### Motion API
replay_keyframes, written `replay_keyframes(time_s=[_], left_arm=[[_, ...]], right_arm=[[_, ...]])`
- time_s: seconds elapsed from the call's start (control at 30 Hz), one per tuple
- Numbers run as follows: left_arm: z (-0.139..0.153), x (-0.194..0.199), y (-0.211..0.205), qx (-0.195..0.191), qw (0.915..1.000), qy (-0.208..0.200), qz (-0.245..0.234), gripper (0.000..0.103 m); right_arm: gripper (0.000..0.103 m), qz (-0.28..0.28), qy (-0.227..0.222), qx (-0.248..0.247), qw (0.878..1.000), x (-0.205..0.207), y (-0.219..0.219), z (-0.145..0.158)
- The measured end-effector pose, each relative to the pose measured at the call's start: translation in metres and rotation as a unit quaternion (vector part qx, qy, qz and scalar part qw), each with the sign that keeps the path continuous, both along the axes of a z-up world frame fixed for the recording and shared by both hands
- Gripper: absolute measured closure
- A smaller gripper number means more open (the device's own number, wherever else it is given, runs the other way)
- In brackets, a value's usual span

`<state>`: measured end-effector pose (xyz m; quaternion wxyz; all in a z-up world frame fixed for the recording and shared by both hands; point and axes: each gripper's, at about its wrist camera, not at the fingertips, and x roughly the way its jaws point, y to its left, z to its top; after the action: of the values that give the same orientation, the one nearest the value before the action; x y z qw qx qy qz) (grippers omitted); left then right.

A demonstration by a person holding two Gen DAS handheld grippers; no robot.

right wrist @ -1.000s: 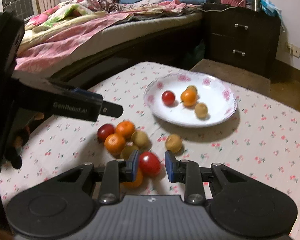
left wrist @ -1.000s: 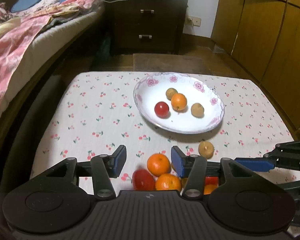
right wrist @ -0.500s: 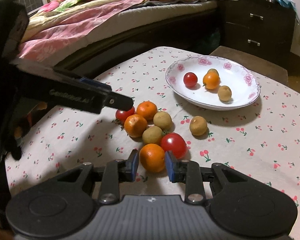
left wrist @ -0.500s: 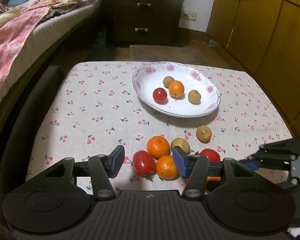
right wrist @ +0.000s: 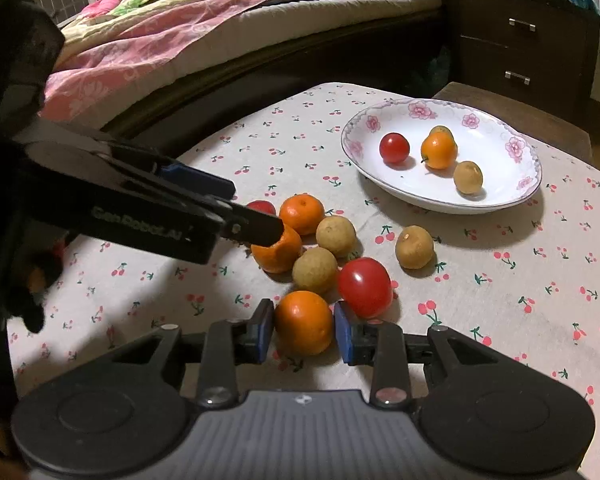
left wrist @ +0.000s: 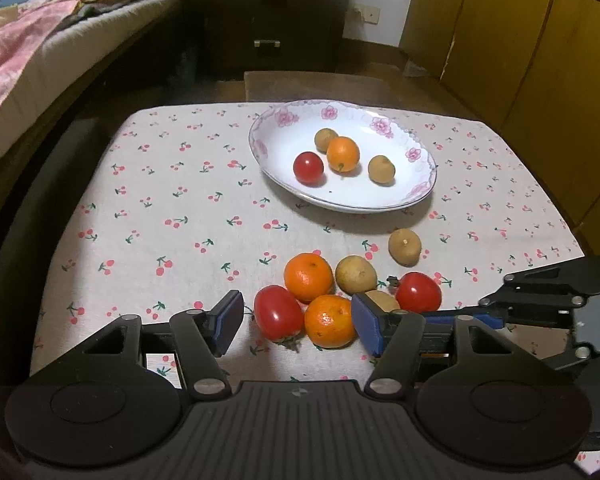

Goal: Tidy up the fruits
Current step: 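Grasp a tangerine with the right tool while the left tool grasps a red tomato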

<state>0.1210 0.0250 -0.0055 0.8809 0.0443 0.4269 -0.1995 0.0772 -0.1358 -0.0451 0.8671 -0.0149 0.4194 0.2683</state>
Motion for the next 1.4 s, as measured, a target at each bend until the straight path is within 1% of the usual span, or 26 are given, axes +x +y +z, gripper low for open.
replay_keyframes(time_s=[0.2, 0.3, 0.37, 0.43, 0.53, 0.63, 0.7, 0.8, 0.83, 0.87, 0.93, 1.07, 1.1, 1.23, 1.27, 1.33, 1.37, 1.4], left_arm=[[0.001, 0.002, 0.010, -0.015, 0.9998, 0.010, 0.012, 0.037], [0.001, 0.006, 0.017, -0.024, 0.9992, 0.014, 0.027, 0.037], [-0.001, 0.011, 0.018, -0.035, 0.9985, 0.024, 0.035, 0.040], [-0.003, 0.013, 0.017, -0.032, 0.9985, 0.024, 0.038, 0.039], [-0.004, 0.016, 0.015, -0.037, 0.9979, 0.026, 0.046, 0.044], [-0.005, 0.016, 0.017, -0.049, 0.9968, 0.034, 0.053, 0.048], [-0.004, 0.011, 0.021, -0.057, 0.9961, 0.039, 0.056, 0.048], [-0.004, 0.010, 0.025, -0.056, 0.9954, 0.042, 0.065, 0.048], [-0.005, 0.013, 0.027, -0.056, 0.9947, 0.046, 0.073, 0.051], [-0.007, 0.015, 0.030, -0.059, 0.9937, 0.052, 0.080, 0.049], [-0.009, 0.017, 0.031, -0.069, 0.9923, 0.062, 0.083, 0.049], [-0.007, 0.015, 0.011, -0.022, 0.9973, 0.034, 0.061, 0.053], [-0.008, 0.015, 0.009, -0.017, 0.9975, 0.032, 0.060, 0.053], [-0.013, 0.024, 0.011, -0.029, 0.9957, 0.049, 0.073, 0.055], [-0.015, 0.022, 0.012, -0.030, 0.9951, 0.056, 0.076, 0.059], [-0.015, 0.016, 0.008, -0.013, 0.9966, 0.045, 0.069, 0.061], [-0.014, 0.014, 0.006, -0.007, 0.9969, 0.042, 0.066, 0.065], [-0.014, 0.013, 0.006, -0.008, 0.9967, 0.043, 0.068, 0.067]], right_arm=[[0.050, 0.001, -0.002, 0.004, 1.000, -0.003, -0.003, 0.002], [0.050, -0.003, -0.003, 0.008, 1.000, -0.004, -0.005, 0.005], [0.050, -0.007, -0.004, 0.013, 1.000, -0.004, -0.007, 0.007], [0.050, -0.008, -0.004, 0.015, 1.000, -0.004, -0.008, 0.008], [0.050, -0.006, -0.005, 0.014, 1.000, -0.006, -0.006, 0.009], [0.051, -0.006, -0.004, 0.013, 1.000, -0.007, -0.007, 0.009], [0.050, -0.009, -0.004, 0.013, 1.000, -0.007, -0.008, 0.010], [0.050, -0.015, -0.003, 0.018, 1.000, -0.005, -0.012, 0.011], [0.050, -0.017, -0.003, 0.020, 1.000, -0.005, -0.013, 0.012], [0.050, -0.019, -0.003, 0.021, 1.000, -0.005, -0.014, 0.013], [0.050, -0.019, -0.004, 0.022, 1.000, -0.006, -0.014, 0.013], [0.050, -0.018, -0.002, 0.022, 1.000, -0.006, -0.013, 0.013], [0.050, -0.018, -0.002, 0.020, 1.000, -0.006, -0.012, 0.012], [0.050, -0.017, 0.002, 0.017, 1.000, -0.005, -0.010, 0.010], [0.050, -0.017, 0.002, 0.016, 1.000, -0.005, -0.010, 0.010], [0.050, -0.018, 0.001, 0.017, 1.000, -0.005, -0.011, 0.010], [0.050, -0.018, -0.001, 0.019, 1.000, -0.004, -0.012, 0.011], [0.050, -0.020, -0.002, 0.019, 1.000, -0.004, -0.013, 0.012]])
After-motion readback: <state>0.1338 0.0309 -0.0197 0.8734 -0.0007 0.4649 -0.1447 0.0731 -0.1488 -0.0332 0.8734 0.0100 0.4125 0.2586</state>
